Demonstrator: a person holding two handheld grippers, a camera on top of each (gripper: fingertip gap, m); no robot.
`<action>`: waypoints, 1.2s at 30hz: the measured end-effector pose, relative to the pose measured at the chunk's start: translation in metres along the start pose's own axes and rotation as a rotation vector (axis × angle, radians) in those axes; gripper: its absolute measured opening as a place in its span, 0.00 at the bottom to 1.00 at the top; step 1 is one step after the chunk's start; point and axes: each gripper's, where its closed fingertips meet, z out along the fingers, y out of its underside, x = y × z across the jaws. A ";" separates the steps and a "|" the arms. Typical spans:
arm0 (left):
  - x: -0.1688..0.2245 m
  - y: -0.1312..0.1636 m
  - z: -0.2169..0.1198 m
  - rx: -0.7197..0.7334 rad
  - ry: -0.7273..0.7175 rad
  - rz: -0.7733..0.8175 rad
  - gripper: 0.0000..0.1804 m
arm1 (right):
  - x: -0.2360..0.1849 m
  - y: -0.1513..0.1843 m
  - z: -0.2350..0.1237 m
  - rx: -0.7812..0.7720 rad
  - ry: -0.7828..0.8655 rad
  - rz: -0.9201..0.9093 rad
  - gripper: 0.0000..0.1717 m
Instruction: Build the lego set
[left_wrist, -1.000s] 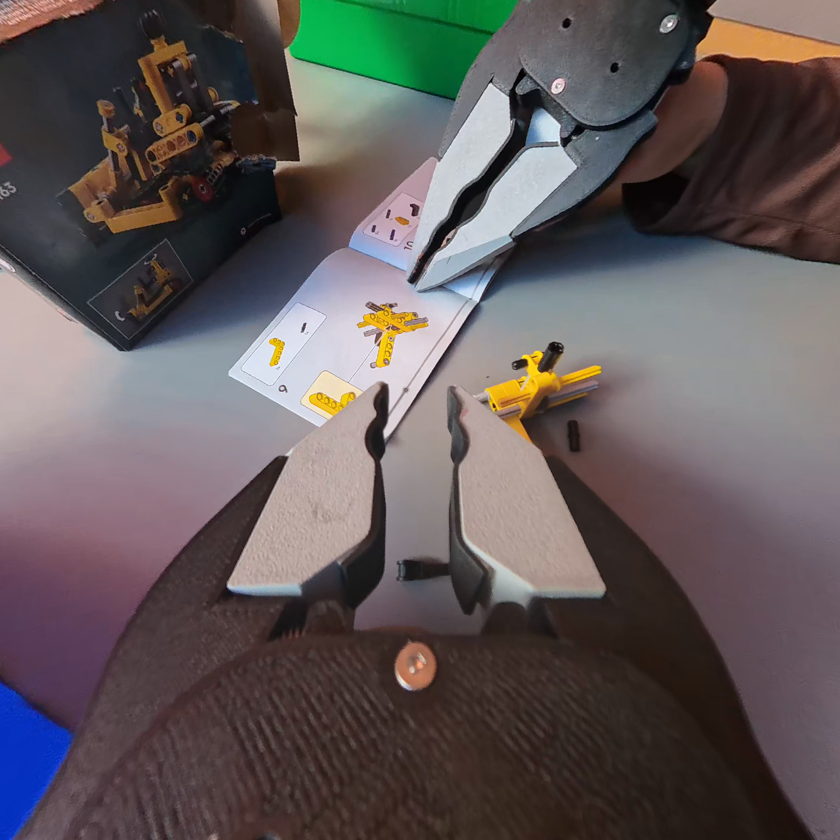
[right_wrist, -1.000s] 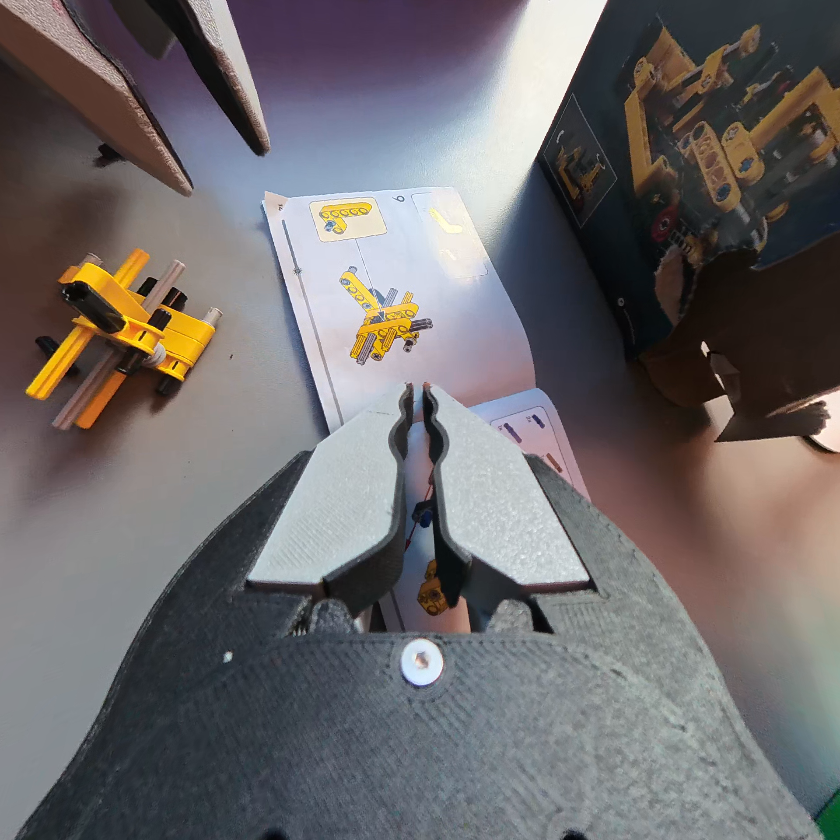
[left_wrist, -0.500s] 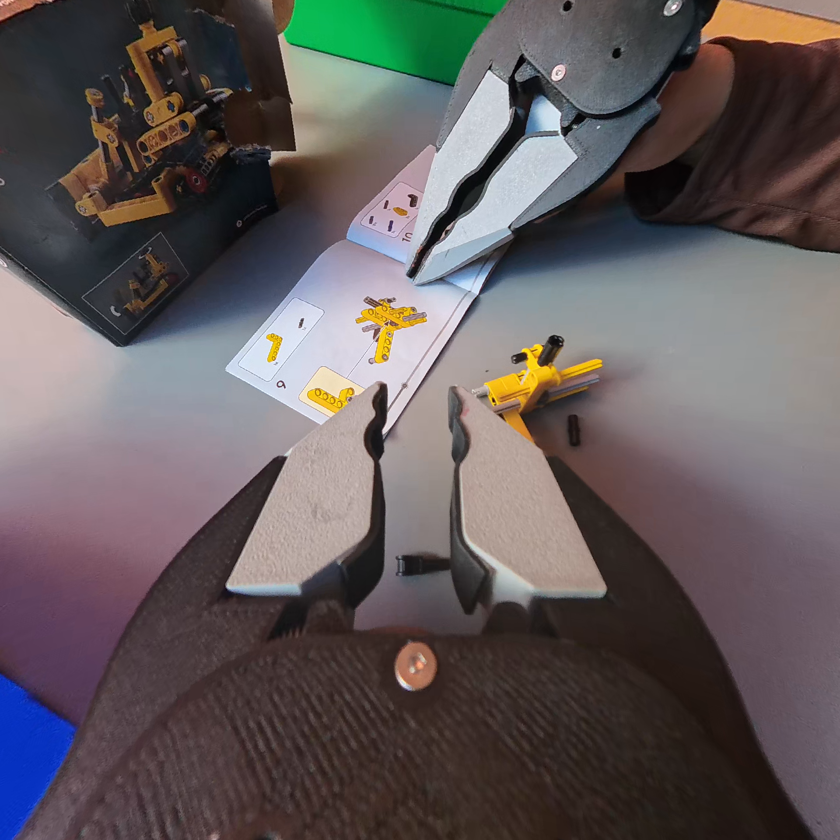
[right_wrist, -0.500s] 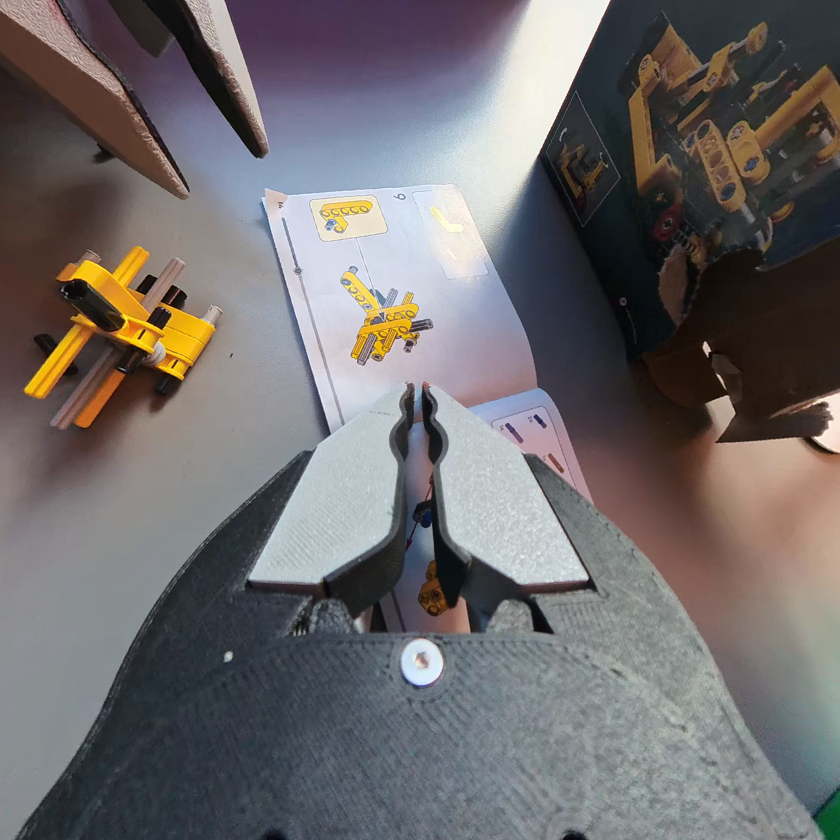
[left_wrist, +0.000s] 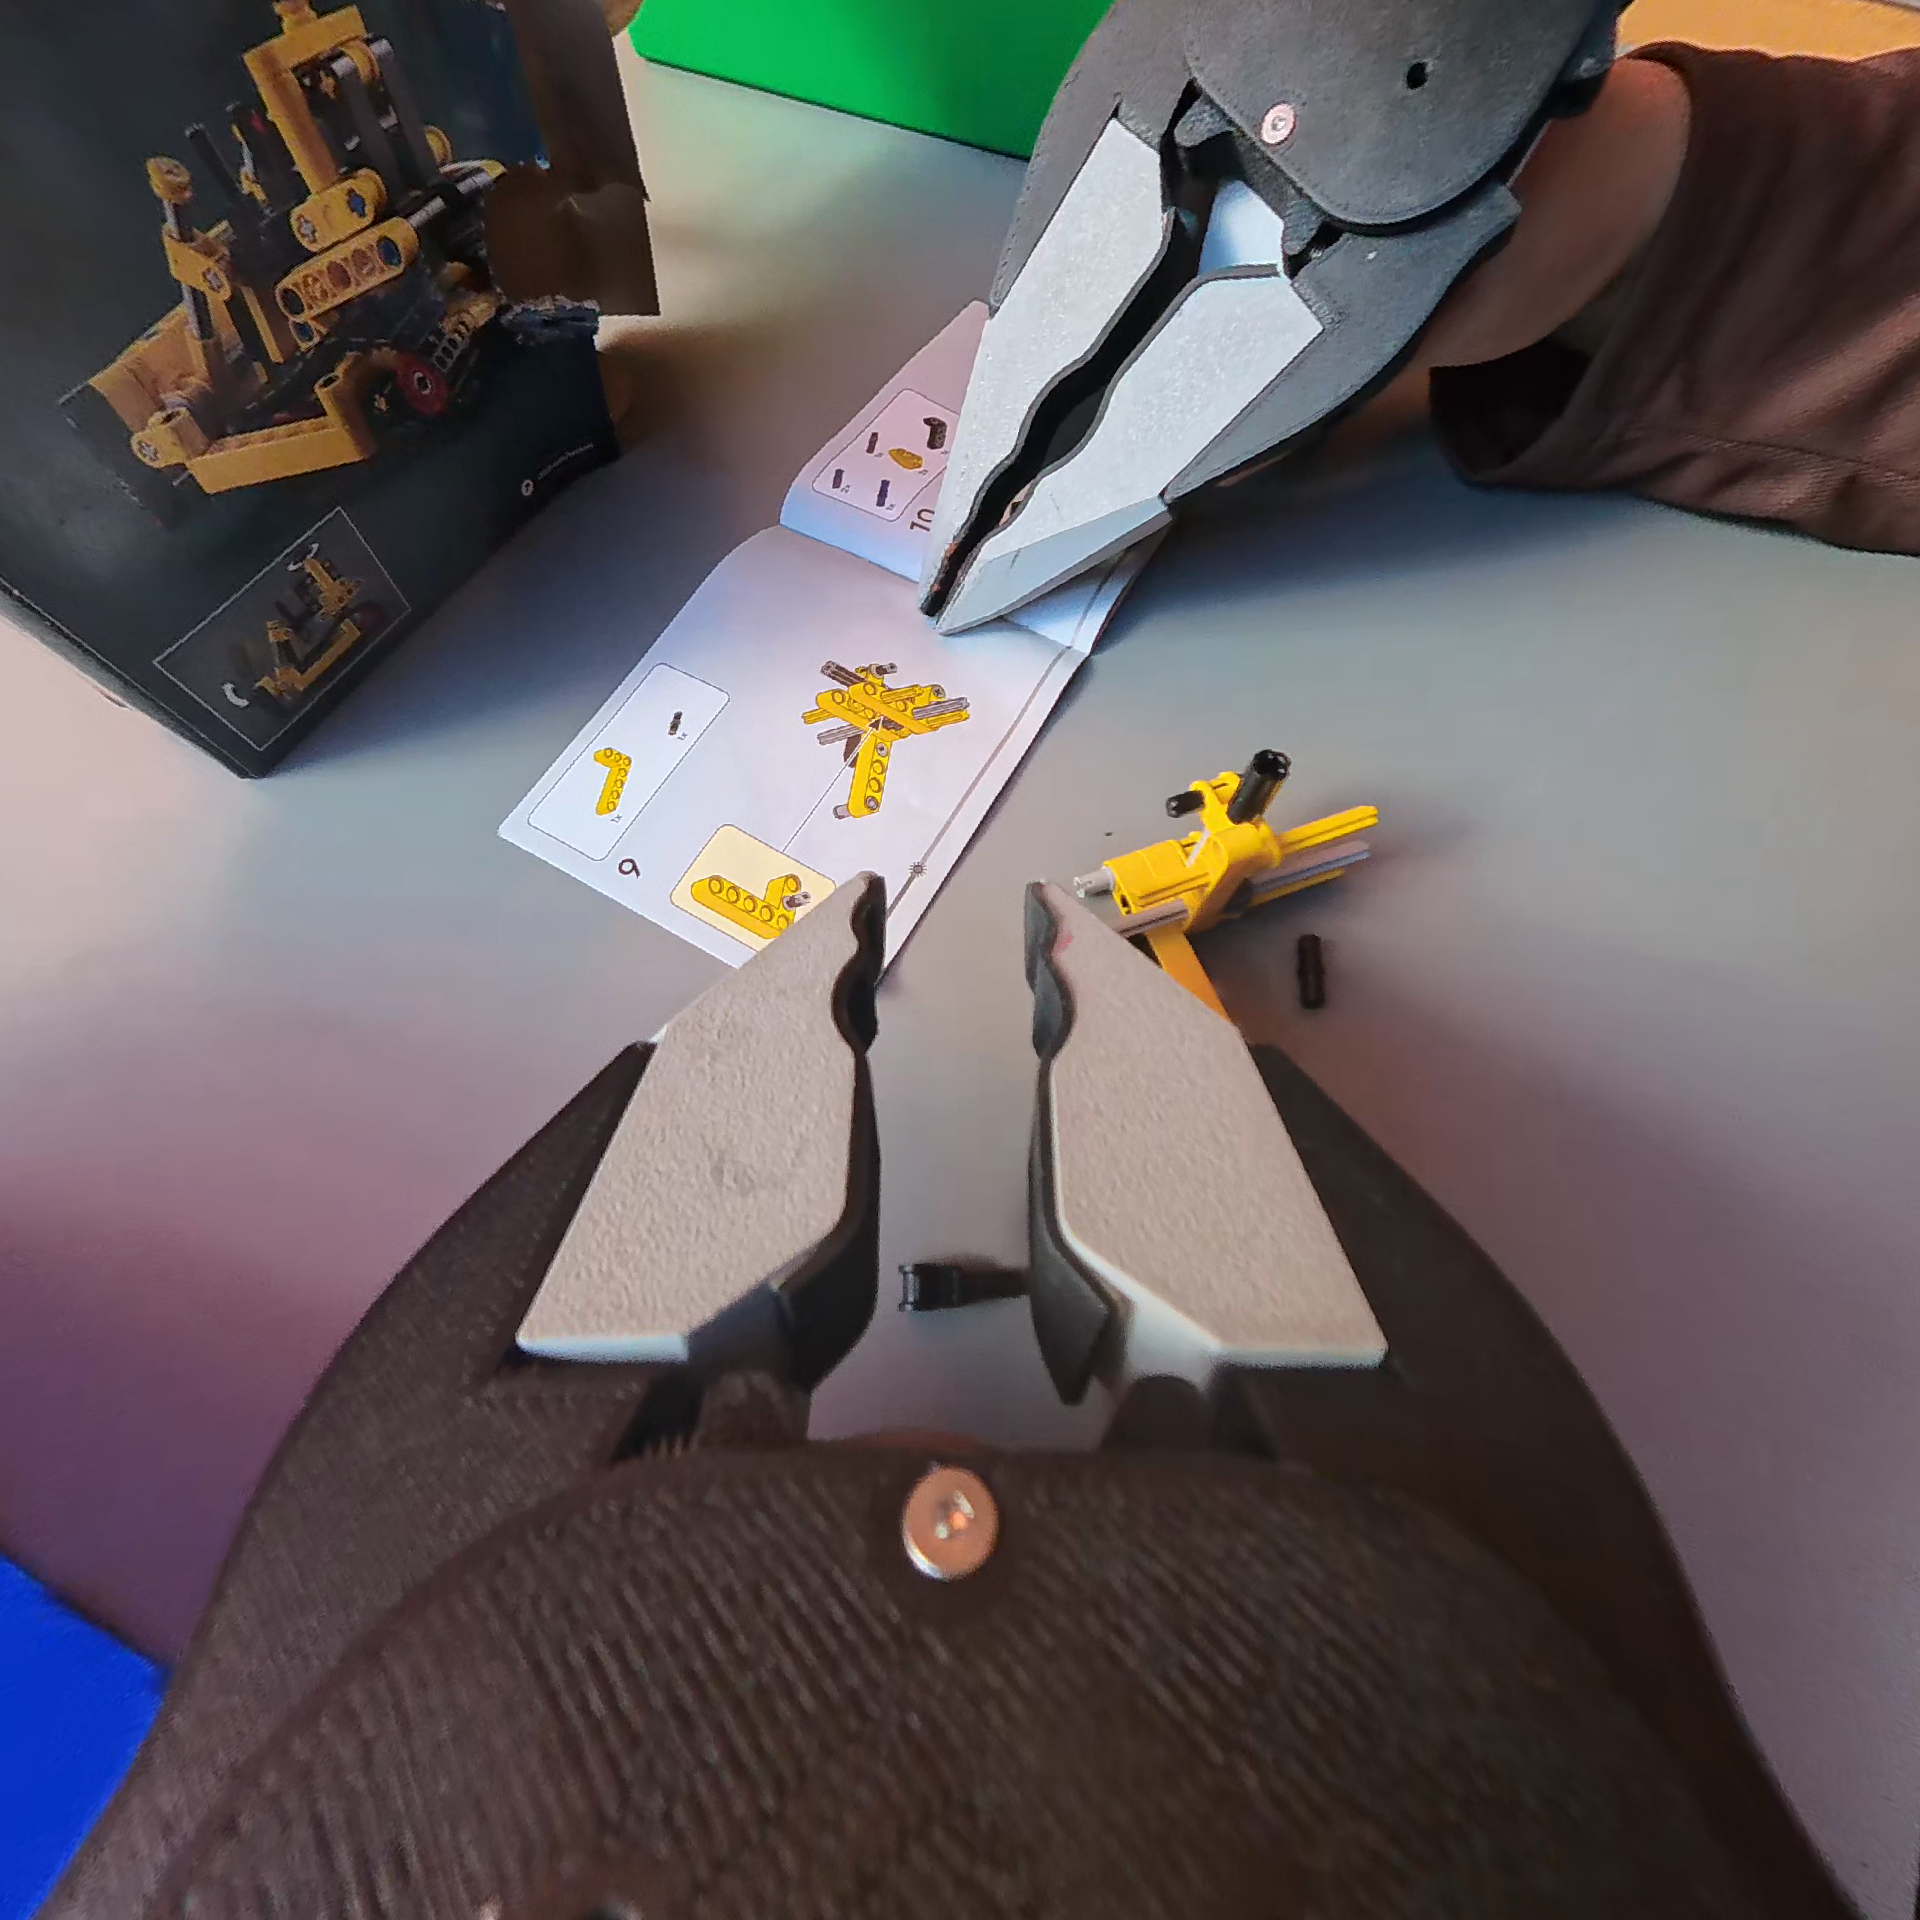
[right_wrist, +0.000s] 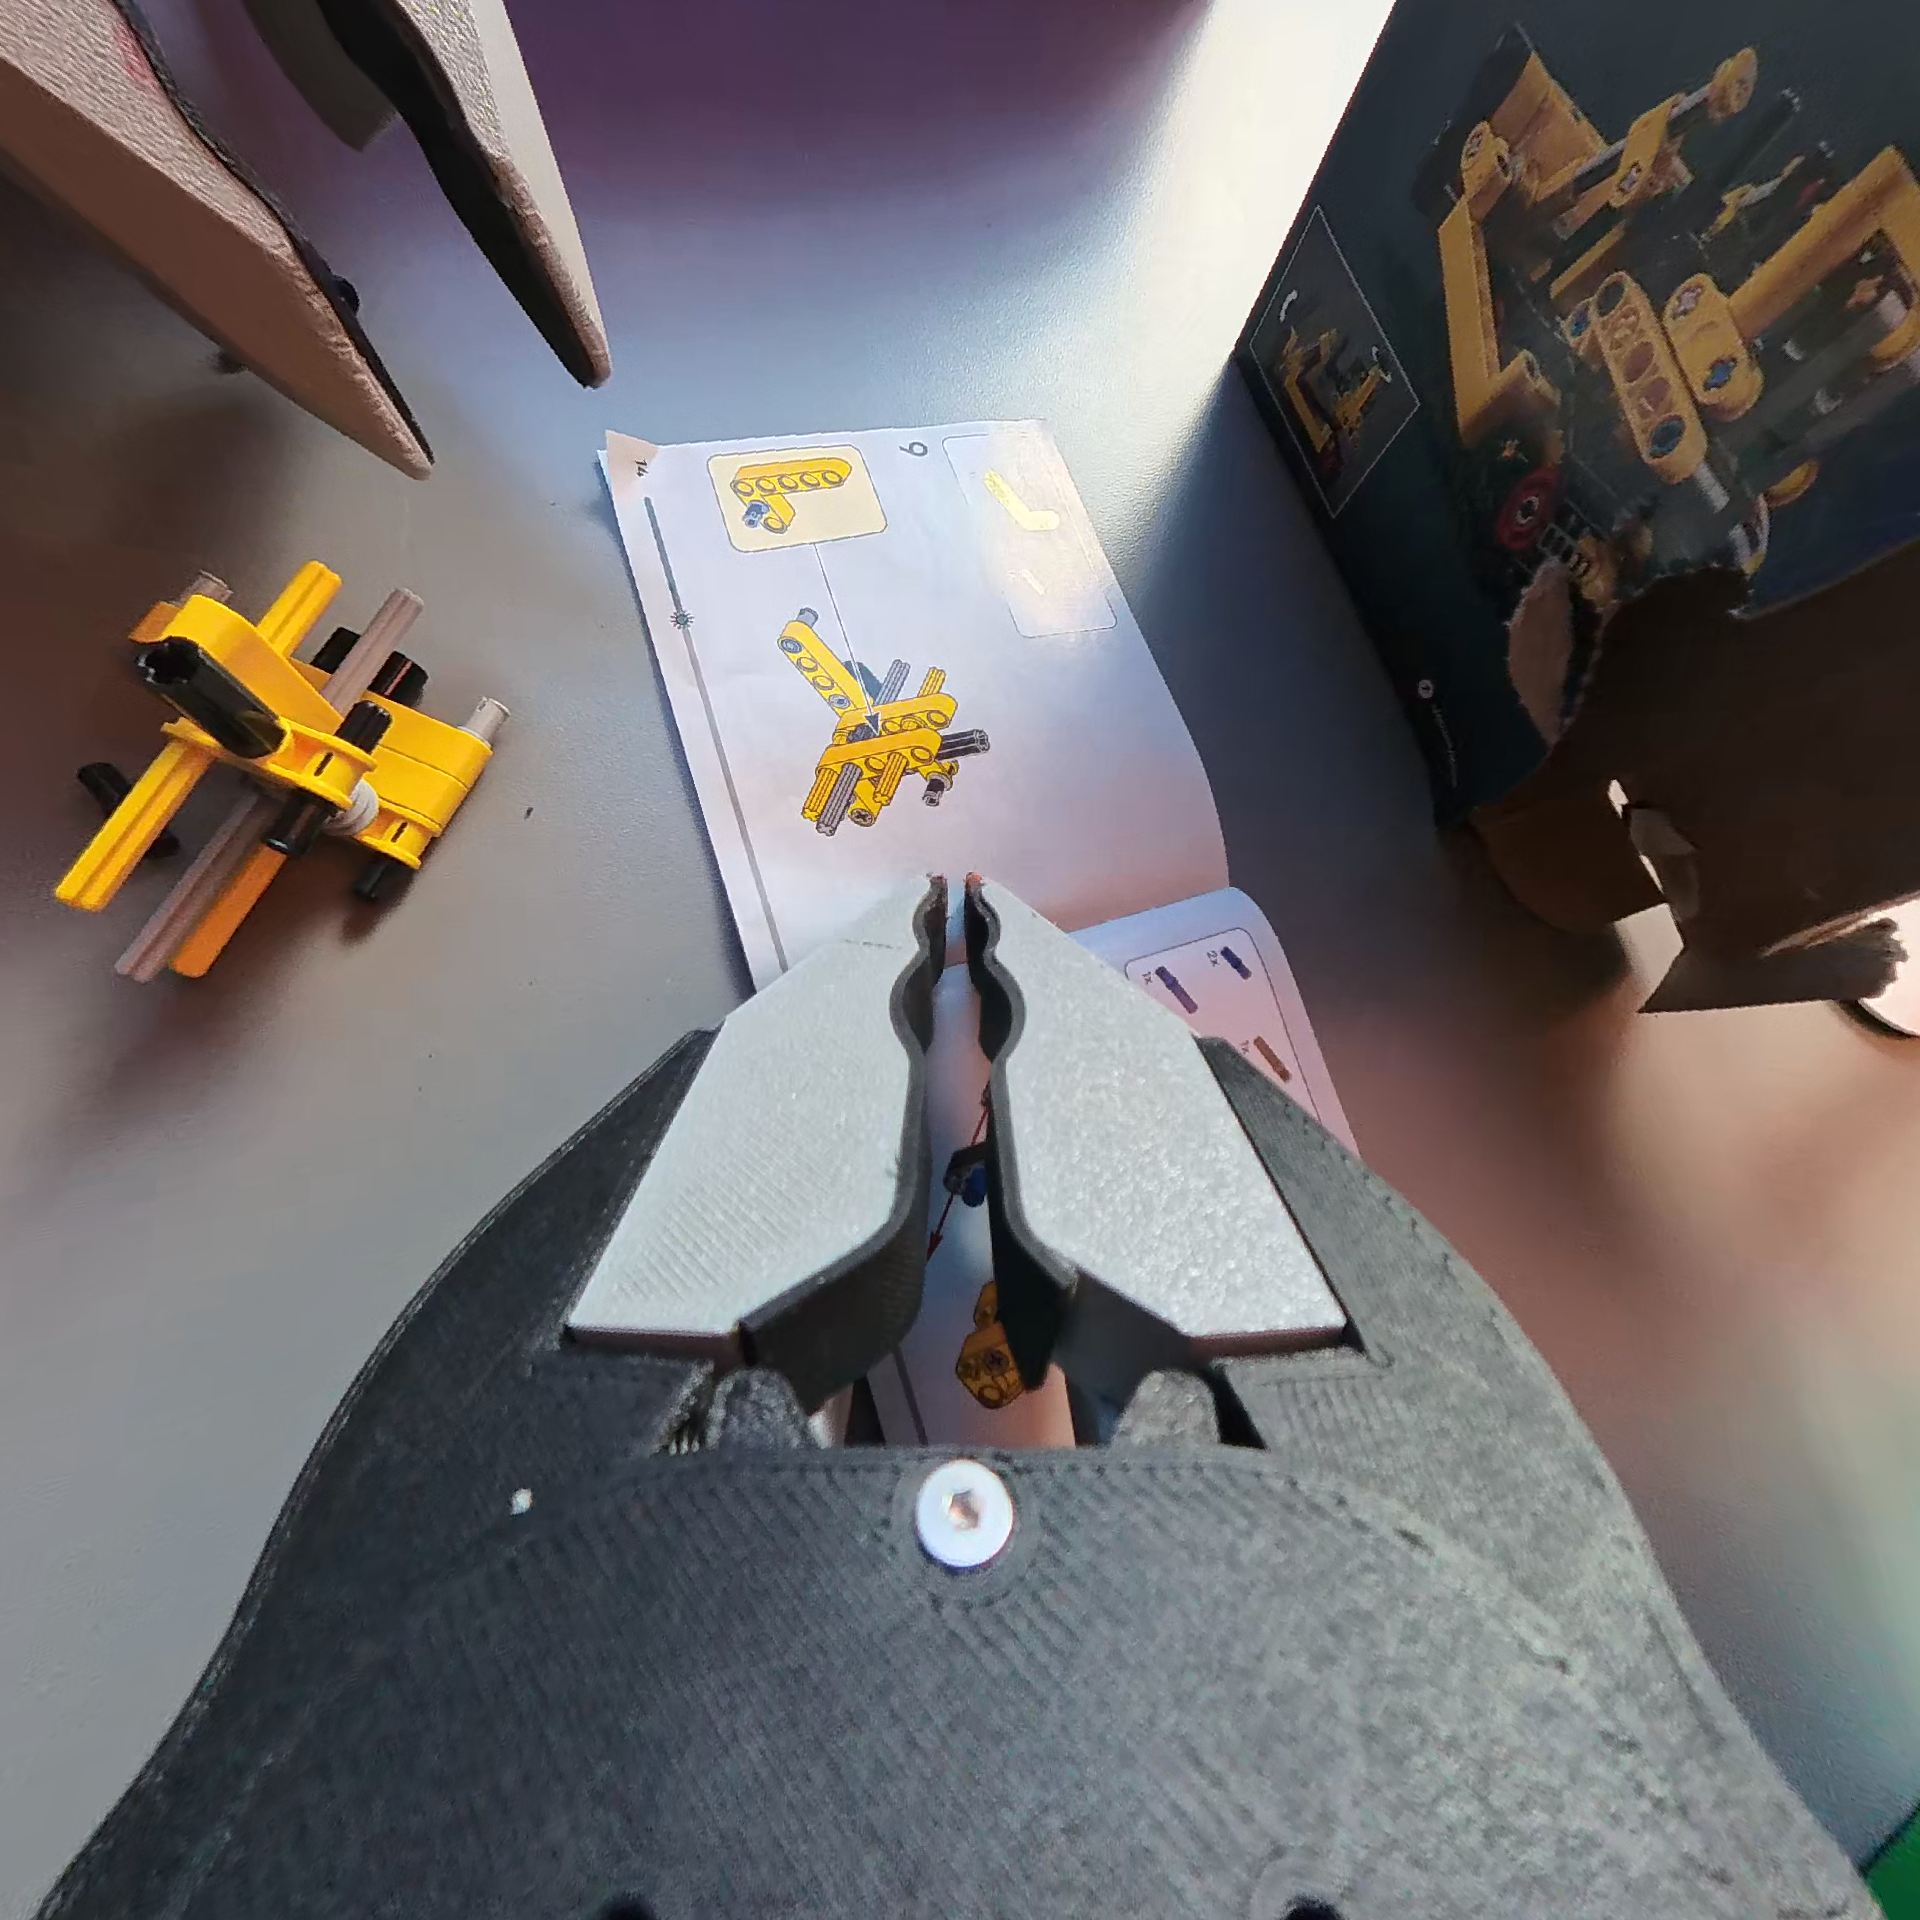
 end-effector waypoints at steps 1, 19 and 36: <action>0.000 0.000 0.000 -0.001 0.000 0.002 0.13 | 0.000 0.000 0.000 0.000 0.000 0.000 0.00; -0.002 0.002 0.001 -0.008 -0.007 -0.005 0.13 | 0.003 -0.003 -0.002 0.028 0.022 -0.014 0.00; -0.003 0.002 0.000 -0.017 -0.007 -0.004 0.16 | -0.010 -0.051 -0.035 0.300 -0.031 -0.042 0.13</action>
